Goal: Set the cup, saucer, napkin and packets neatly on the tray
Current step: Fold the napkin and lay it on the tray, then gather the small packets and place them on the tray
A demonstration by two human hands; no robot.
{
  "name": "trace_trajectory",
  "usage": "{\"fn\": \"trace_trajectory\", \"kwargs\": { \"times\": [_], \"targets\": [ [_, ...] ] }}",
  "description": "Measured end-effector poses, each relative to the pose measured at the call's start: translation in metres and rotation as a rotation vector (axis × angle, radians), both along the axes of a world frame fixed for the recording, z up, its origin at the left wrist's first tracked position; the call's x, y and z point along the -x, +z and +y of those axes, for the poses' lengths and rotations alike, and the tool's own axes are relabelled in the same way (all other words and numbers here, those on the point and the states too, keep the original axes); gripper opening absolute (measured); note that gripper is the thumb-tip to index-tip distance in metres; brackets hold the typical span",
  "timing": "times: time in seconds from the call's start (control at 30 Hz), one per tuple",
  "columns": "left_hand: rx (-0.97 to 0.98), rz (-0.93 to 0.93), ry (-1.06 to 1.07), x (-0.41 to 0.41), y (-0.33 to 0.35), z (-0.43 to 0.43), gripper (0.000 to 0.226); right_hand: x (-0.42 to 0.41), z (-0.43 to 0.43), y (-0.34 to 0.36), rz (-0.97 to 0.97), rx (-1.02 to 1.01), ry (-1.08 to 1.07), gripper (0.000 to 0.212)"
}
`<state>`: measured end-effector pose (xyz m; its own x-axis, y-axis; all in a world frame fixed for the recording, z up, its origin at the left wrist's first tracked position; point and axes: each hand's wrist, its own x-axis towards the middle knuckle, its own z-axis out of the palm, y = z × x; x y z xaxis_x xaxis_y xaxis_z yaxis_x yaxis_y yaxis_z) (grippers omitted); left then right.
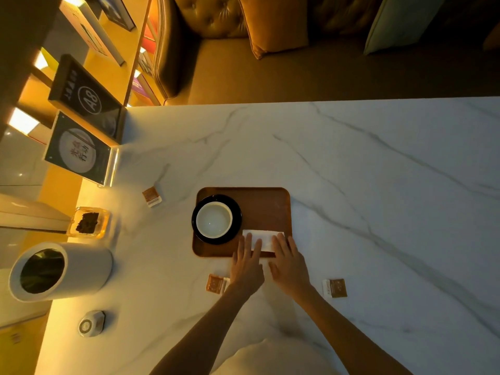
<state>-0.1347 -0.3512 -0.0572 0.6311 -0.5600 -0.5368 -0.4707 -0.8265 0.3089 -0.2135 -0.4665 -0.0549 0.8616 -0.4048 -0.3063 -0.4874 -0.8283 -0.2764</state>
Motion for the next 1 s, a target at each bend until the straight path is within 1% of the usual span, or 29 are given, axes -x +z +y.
{"fn": "trace_trajectory", "kwargs": {
  "times": [0.07,0.13,0.23,0.37,0.47,0.57,0.67,0.83,1.0],
  "targets": [
    [-0.049,0.021,-0.047,0.003,-0.003,0.001,0.077,0.002,-0.004,-0.001,0.153,-0.018,0.045,0.068],
    [-0.077,0.035,-0.078,0.004,-0.004,0.003,0.081,0.005,-0.009,-0.003,0.248,-0.022,0.083,0.071],
    [-0.085,0.057,-0.113,0.004,-0.002,0.006,0.081,0.006,-0.013,0.003,0.302,-0.039,0.116,0.072],
    [-0.048,0.079,-0.135,-0.004,0.01,0.017,0.07,0.002,-0.017,0.011,0.312,-0.034,0.145,0.068],
    [0.017,0.109,-0.067,-0.011,0.024,0.037,0.058,-0.003,-0.015,0.021,0.226,-0.059,0.092,0.058],
    [0.104,0.082,0.082,-0.019,0.035,0.069,0.046,-0.006,-0.005,0.032,0.029,-0.149,-0.075,0.043],
    [0.125,0.062,0.239,-0.033,0.043,0.111,0.039,-0.011,0.017,0.04,-0.113,-0.222,-0.206,0.029],
    [0.119,0.007,0.396,-0.068,0.047,0.184,0.031,-0.039,0.078,0.046,-0.119,-0.32,-0.193,0.019],
    [0.114,0.012,0.492,-0.127,0.046,0.233,0.024,-0.103,0.144,0.053,-0.164,-0.39,-0.188,0.017]
  ]
}}
